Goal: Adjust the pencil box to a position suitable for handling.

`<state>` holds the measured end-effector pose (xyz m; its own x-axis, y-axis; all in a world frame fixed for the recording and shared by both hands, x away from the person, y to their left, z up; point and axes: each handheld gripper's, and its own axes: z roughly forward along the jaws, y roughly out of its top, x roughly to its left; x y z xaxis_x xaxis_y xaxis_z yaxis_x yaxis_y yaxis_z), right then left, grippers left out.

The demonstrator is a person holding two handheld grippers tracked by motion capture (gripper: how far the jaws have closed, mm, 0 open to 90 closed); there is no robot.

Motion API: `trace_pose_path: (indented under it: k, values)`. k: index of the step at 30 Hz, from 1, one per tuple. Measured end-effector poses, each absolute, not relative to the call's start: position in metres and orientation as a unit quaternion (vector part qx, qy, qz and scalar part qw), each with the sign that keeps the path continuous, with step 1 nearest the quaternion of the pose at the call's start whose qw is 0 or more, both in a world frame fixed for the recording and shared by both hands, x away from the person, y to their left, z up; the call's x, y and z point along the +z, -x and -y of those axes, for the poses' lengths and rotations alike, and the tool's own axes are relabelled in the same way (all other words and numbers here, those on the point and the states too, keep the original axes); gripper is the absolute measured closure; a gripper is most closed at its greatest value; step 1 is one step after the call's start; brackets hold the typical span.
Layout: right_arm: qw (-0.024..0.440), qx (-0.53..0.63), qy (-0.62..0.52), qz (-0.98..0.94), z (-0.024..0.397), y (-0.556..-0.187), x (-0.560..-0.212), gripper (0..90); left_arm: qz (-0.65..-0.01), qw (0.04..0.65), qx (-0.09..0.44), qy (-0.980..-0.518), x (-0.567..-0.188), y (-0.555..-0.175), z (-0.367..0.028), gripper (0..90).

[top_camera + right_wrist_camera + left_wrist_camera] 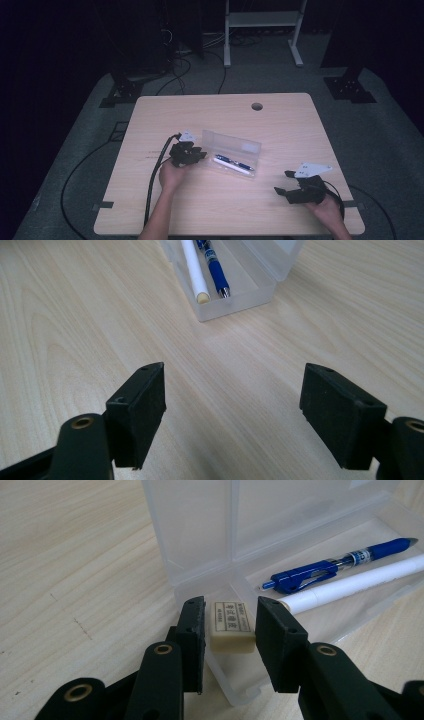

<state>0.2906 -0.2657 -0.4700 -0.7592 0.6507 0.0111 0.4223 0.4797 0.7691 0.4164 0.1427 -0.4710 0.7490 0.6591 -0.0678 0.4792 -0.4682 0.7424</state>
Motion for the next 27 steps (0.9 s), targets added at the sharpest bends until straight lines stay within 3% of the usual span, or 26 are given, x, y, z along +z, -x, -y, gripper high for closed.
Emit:
trace_pose_path:
  k: [17,27]
  values:
    - [0.142,0.400,-0.316,-0.848,0.266,-0.291,-0.471,25.8,-0.341,0.412,0.114,-0.837,-0.464,-0.414,-0.154,63.0]
    - [0.144,0.398,-0.317,-0.849,0.266,-0.293,-0.471,25.5,-0.333,0.418,0.115,-0.837,-0.458,-0.406,-0.160,57.4]
